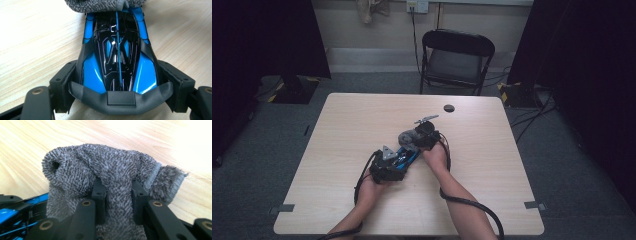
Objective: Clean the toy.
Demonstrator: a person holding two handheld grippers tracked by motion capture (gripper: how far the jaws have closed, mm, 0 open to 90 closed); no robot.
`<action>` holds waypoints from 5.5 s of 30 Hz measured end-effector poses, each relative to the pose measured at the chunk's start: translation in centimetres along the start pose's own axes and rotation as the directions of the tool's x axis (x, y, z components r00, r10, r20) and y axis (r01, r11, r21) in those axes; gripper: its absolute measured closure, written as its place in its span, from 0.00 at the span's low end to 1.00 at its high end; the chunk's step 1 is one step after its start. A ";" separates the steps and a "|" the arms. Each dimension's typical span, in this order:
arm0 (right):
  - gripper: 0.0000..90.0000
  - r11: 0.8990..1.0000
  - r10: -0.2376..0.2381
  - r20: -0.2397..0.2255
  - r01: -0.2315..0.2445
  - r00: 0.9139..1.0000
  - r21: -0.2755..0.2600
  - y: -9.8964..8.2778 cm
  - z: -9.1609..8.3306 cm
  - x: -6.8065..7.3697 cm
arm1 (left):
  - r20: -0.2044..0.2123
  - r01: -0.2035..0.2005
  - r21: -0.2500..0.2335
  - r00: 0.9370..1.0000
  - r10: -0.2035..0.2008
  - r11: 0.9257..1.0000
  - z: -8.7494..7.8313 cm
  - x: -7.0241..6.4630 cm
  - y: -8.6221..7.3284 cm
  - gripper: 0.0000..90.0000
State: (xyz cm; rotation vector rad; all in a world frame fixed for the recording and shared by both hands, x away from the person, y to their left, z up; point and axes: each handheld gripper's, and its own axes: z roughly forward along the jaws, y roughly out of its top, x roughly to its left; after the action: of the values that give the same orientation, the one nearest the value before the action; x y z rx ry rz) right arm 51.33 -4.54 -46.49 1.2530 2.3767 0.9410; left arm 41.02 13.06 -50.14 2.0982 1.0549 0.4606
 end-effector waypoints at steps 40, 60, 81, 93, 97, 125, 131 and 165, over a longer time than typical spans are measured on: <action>0.80 0.998 -0.023 -0.059 0.019 0.998 -0.057 0.2 -5.8 -0.5 | 0.005 0.008 -0.001 1.000 -0.008 1.000 0.0 -0.1 0.0 0.27; 0.80 0.986 -0.169 -0.144 0.167 0.975 -0.025 -1.4 -5.3 4.9 | 0.005 0.007 -0.001 1.000 -0.007 1.000 0.0 0.0 0.0 0.27; 0.79 0.979 -0.202 -0.154 0.203 0.967 -0.008 -2.1 -3.7 6.9 | 0.000 0.025 -0.011 1.000 -0.025 1.000 0.1 -0.2 0.0 0.27; 0.79 0.976 -0.214 -0.128 0.216 0.968 0.004 -1.6 -3.4 6.7 | -0.001 0.024 -0.009 1.000 -0.024 1.000 0.1 -0.2 0.0 0.27; 0.79 0.979 -0.202 -0.120 0.204 0.972 0.008 -1.3 -3.4 6.2 | 0.000 0.013 -0.002 1.000 -0.013 1.000 0.1 -0.1 0.0 0.27; 0.79 0.995 -0.084 -0.035 0.085 0.996 0.056 -0.2 -1.5 1.0 | -0.001 0.014 -0.001 1.000 -0.014 1.000 0.1 -0.1 0.0 0.27; 0.79 0.997 -0.046 -0.028 0.047 0.999 0.057 -0.2 -1.1 0.1 | -0.001 0.014 -0.005 1.000 -0.014 1.000 0.1 -0.1 0.0 0.27; 0.80 0.999 0.031 0.018 -0.031 0.999 -0.013 -2.1 -6.1 -4.7 | 0.000 0.014 -0.001 1.000 -0.014 1.000 0.1 -0.1 0.0 0.27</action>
State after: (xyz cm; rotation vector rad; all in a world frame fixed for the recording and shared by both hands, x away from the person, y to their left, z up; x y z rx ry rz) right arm 49.53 -11.74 -43.56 1.2912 2.3404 0.9488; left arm 41.01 12.89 -50.17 2.0890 1.0684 0.4537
